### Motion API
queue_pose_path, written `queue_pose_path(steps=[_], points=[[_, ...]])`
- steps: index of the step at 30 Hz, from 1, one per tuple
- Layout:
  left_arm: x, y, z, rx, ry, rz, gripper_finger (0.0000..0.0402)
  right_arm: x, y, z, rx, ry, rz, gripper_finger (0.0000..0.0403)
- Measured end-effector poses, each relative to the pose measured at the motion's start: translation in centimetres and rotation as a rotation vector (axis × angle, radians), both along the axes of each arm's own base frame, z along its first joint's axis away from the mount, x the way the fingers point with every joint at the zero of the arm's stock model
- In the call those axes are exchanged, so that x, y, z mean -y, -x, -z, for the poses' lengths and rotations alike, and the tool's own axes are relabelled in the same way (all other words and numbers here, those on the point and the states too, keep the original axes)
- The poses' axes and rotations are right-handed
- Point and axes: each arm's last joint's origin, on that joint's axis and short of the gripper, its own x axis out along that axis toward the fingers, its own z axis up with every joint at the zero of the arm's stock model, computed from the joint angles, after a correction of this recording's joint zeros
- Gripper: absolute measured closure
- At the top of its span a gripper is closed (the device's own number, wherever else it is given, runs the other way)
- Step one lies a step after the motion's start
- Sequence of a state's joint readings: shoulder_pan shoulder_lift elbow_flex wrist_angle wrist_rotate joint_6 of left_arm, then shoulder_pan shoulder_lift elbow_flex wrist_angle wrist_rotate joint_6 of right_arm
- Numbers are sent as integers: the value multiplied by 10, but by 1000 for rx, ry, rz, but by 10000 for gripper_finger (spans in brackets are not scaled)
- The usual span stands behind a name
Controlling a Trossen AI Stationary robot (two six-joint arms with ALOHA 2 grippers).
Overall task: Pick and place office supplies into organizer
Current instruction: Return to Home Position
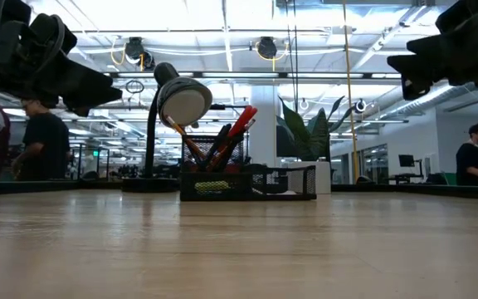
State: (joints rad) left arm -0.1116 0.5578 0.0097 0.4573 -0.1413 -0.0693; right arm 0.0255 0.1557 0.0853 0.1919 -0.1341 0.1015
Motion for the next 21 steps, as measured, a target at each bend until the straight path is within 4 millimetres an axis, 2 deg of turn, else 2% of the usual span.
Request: queue_pose_path(steps=[8, 21], points=[[-2, 8, 0, -13, 15, -22, 190, 0, 11, -7, 92, 28, 3, 243], [-4, 24, -3, 12, 4, -61, 190, 1, 12, -1, -22, 15, 30, 243]])
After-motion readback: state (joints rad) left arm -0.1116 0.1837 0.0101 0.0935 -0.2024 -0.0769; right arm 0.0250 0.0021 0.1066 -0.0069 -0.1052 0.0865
